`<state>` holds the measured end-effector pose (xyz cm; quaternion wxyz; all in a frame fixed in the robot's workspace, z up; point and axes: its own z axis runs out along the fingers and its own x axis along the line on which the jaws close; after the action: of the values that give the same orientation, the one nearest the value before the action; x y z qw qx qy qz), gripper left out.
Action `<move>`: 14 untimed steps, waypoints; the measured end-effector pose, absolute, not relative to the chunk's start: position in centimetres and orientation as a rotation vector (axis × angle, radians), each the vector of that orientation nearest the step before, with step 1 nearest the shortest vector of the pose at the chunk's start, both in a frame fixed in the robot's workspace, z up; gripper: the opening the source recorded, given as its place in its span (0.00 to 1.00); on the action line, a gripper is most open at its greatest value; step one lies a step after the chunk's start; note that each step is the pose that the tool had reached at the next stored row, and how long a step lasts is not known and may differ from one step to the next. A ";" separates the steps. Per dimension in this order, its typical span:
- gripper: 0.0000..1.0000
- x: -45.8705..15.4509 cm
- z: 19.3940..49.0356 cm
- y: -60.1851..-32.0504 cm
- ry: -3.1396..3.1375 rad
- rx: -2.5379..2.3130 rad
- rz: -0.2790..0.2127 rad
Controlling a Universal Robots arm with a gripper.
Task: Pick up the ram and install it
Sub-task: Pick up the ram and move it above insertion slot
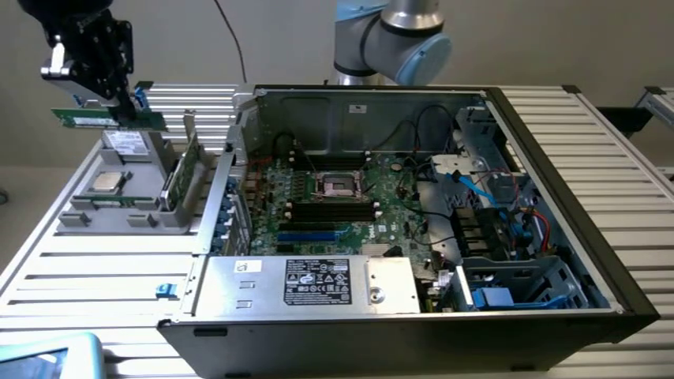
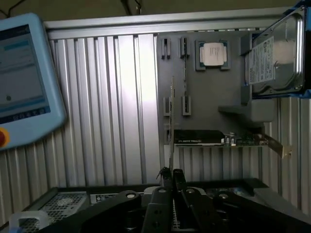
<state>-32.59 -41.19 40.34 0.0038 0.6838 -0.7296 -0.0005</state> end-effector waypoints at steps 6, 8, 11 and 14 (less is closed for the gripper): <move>0.13 -29.9 41.5 -41.3 -2.287 2.143 -0.002; 0.13 -29.0 41.7 -41.4 -2.287 2.143 -0.002; 0.13 -27.6 41.9 -41.4 -2.287 2.143 -0.002; 0.13 -26.2 42.1 -41.5 -2.287 2.143 -0.002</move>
<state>-26.21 -41.48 42.07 0.0039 0.6838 -0.7297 -0.0005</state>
